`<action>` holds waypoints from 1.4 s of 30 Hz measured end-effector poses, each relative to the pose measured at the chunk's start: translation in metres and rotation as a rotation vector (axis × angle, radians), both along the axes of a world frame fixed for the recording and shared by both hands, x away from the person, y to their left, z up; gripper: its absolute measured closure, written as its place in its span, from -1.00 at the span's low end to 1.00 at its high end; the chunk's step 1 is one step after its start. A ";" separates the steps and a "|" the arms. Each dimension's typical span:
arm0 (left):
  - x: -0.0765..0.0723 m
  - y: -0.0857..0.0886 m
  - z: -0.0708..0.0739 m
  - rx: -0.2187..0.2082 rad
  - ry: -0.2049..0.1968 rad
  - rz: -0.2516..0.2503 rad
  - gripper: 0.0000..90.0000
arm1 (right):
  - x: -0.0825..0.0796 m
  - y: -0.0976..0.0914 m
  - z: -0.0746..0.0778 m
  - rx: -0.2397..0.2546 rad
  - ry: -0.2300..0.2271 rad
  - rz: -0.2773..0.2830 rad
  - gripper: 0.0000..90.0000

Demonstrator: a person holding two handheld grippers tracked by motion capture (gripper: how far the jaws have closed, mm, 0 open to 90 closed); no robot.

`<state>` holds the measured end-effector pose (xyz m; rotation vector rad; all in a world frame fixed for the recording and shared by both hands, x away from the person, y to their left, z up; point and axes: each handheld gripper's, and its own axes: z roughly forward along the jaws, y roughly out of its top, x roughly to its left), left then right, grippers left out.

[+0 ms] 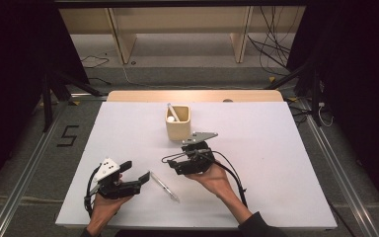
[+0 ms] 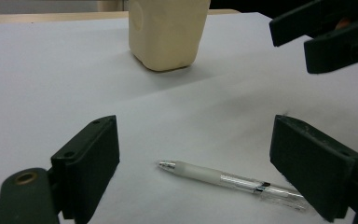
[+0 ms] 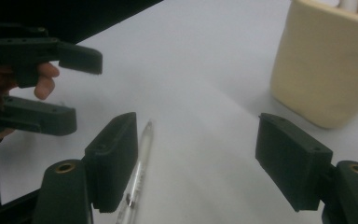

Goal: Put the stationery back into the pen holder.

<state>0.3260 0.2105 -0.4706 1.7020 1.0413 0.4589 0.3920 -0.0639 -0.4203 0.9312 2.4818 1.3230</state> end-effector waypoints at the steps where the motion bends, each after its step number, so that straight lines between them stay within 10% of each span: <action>1: 0.000 0.000 0.000 -0.001 0.001 0.000 -0.65 | -0.002 0.001 -0.002 -0.001 0.002 0.002 -0.32; 42: 0.002 0.003 0.001 0.000 0.000 0.023 -0.65 | -0.051 0.025 -0.046 -0.140 0.063 0.119 -0.18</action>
